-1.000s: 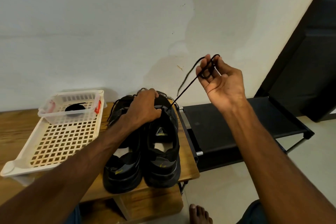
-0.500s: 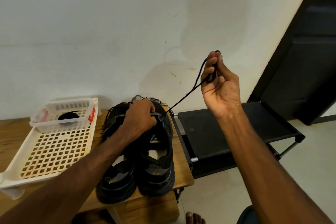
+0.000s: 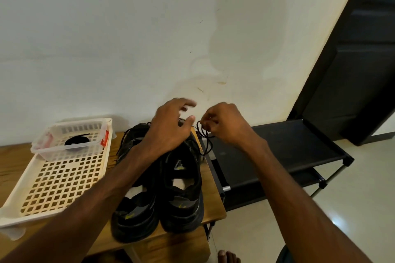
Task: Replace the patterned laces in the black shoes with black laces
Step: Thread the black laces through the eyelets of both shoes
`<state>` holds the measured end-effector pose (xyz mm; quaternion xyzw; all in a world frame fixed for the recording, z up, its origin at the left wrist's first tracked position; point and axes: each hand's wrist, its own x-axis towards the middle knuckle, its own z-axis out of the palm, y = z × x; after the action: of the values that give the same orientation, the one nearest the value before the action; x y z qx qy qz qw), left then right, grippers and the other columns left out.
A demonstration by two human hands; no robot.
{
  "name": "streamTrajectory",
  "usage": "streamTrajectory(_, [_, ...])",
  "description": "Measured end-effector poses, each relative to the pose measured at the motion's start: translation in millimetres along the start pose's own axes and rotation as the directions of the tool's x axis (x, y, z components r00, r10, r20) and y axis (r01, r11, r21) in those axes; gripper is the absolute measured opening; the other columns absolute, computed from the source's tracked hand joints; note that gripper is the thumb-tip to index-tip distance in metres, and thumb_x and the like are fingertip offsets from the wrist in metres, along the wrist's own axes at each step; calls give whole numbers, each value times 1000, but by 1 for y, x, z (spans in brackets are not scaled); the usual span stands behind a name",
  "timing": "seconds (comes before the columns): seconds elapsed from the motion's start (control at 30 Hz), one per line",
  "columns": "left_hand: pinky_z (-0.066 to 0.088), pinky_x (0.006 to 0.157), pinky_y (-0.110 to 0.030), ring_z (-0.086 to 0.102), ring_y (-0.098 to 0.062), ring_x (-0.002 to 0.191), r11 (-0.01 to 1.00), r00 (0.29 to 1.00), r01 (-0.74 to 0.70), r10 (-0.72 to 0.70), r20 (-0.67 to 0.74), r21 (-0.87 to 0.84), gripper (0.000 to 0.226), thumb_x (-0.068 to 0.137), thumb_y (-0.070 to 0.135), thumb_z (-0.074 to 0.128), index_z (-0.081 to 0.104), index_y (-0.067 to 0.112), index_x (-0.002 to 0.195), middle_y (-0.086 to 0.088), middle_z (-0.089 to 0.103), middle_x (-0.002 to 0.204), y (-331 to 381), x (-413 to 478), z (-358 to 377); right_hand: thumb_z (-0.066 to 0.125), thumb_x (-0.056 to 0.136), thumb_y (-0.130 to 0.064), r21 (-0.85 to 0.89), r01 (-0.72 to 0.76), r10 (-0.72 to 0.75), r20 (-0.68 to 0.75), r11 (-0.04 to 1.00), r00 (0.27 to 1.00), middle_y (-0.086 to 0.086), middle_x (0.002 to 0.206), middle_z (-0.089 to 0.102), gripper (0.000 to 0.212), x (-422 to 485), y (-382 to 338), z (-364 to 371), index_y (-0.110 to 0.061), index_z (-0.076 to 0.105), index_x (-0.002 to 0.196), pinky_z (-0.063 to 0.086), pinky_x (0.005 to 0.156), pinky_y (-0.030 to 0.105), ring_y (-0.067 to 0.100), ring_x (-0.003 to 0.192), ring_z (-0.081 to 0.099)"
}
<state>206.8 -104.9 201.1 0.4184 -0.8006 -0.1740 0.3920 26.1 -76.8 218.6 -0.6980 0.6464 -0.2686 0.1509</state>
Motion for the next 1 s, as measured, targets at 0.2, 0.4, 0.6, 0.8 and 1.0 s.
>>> streamTrajectory(0.2, [43, 88, -8, 66, -2, 105, 993, 989, -38, 54, 138, -114, 38, 102, 21, 58, 54, 24, 140, 8, 73, 115, 21, 13, -11, 64, 95, 2, 435, 138, -80, -150, 890, 985, 4, 84, 77, 16, -2, -12, -7, -9, 60, 106, 63, 69, 32, 17, 74, 76])
streamTrajectory(0.4, [53, 70, -37, 61, -17, 66, 973, 976, 94, -49, 213, -209, 18, 99, 35, 64, 79, 28, 91, 5, 75, 83, -7, 19, -41, 53, 104, -7, 489, 69, 29, -189, 870, 982, 4, 79, 77, 19, 4, -4, -7, -14, 66, 114, 42, 49, 24, 17, 55, 55])
streamTrajectory(0.6, [48, 57, -21, 53, -11, 64, 903, 970, 228, -178, 165, -363, 18, 98, 22, 66, 78, 10, 104, -6, 77, 88, -45, 21, -87, 51, 104, -9, 427, 6, 161, -355, 904, 921, -3, 78, 76, 25, 6, 6, -5, -16, 74, 107, 44, 53, 24, 15, 58, 59])
streamTrajectory(0.8, [61, 73, -29, 76, -20, 81, 943, 955, 187, -109, 276, -275, 18, 99, 6, 62, 74, 5, 113, -3, 79, 93, -45, 21, -81, 71, 95, -27, 53, -42, 43, -21, 998, 999, -7, 130, 67, 37, 4, -3, 13, -23, 66, 131, 42, 89, 16, 7, 116, 60])
streamTrajectory(1.0, [51, 60, -10, 72, -5, 60, 991, 981, 59, -35, 191, -120, 18, 89, 34, 78, 80, 16, 89, 9, 74, 65, -22, 18, -54, 72, 95, -19, 410, 121, -155, 49, 904, 987, -2, 102, 79, 27, 8, -30, 31, -13, 73, 121, 57, 87, 24, 7, 95, 75])
